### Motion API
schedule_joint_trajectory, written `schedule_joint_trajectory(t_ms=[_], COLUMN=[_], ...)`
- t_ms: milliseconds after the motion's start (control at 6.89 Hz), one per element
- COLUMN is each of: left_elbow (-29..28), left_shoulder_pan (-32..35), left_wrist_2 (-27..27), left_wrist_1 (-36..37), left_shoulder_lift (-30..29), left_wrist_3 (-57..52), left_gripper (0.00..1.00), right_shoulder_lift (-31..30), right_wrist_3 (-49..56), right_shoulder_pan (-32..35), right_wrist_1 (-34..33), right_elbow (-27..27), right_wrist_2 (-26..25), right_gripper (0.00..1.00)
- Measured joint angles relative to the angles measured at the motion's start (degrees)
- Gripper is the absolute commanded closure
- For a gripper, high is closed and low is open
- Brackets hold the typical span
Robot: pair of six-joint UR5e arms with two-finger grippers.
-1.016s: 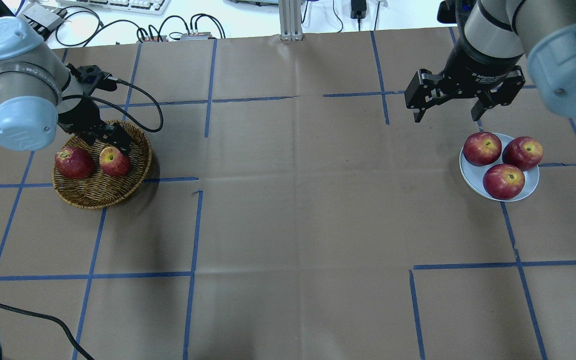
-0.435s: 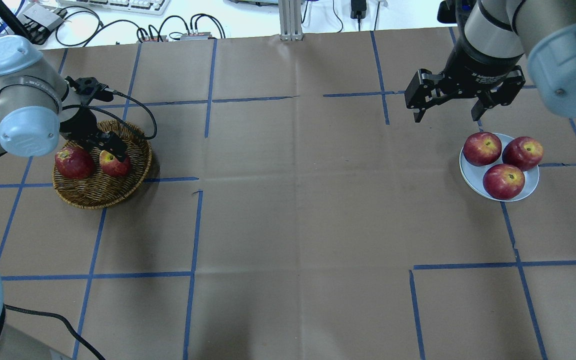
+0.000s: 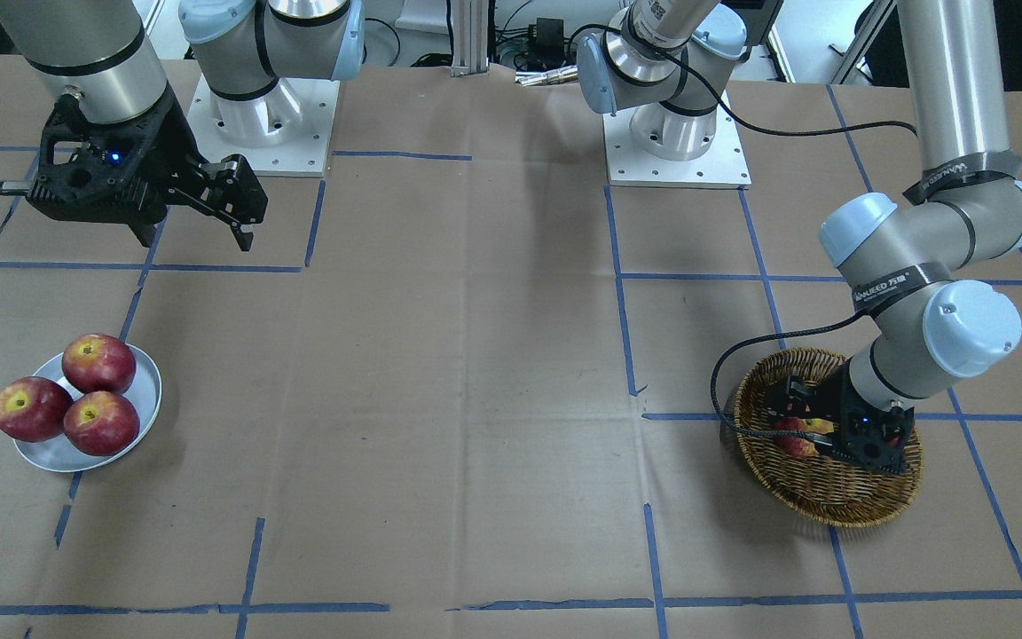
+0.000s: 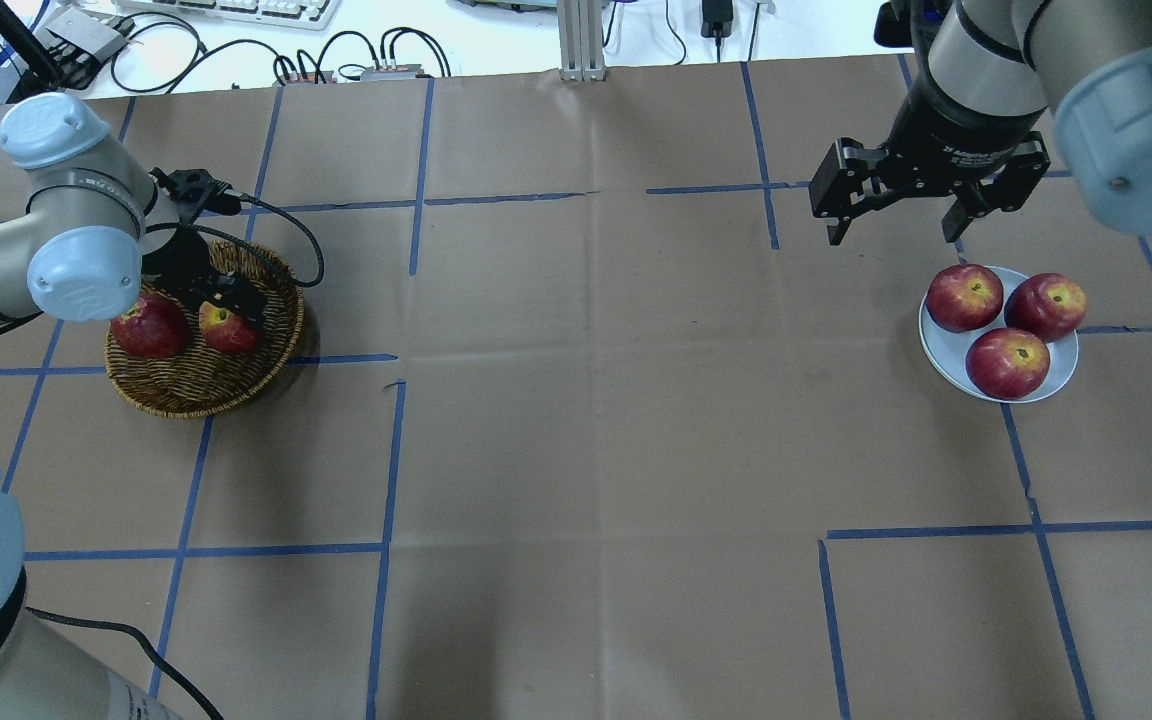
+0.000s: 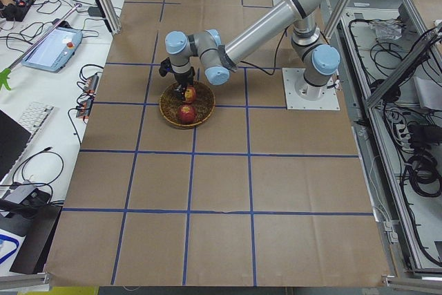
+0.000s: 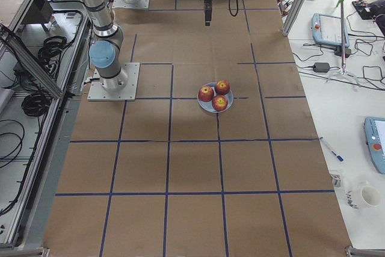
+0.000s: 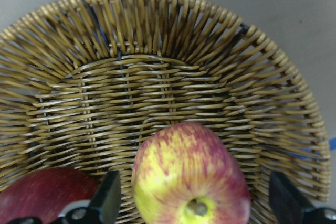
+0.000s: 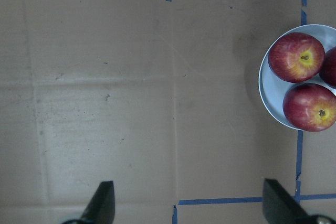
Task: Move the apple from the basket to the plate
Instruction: 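Position the left gripper over the yellow-red apple and close on it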
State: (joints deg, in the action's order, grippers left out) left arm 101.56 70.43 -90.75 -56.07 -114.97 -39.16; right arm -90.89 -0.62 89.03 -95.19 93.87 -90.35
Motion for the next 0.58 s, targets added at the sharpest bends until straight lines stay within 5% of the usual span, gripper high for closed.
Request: schedule_joint_trajectory(t_ms=[145, 435, 581], left_elbow=[0.06, 0.26, 0.34], left_shoulder_pan=[-0.02, -0.03, -0.03], left_wrist_2=[-0.02, -0.06, -0.18], left_wrist_1=[0.06, 0.08, 0.08], left_shoulder_lift=[-0.56, -1.32, -1.45], left_wrist_3=[0.08, 0.47, 0.78], left_gripper=[0.02, 0.46, 0.61], right_shoulder_lift=[0.0, 0.01, 0.01], right_wrist_3=[0.0, 0.0, 0.0], right_shoulder_pan=[0.0, 0.0, 0.0], right_wrist_1=[0.0, 0.0, 0.0], right_elbow=[0.0, 0.0, 0.0], right_wrist_2=[0.0, 0.0, 0.0], right_gripper=[0.0, 0.0, 0.0])
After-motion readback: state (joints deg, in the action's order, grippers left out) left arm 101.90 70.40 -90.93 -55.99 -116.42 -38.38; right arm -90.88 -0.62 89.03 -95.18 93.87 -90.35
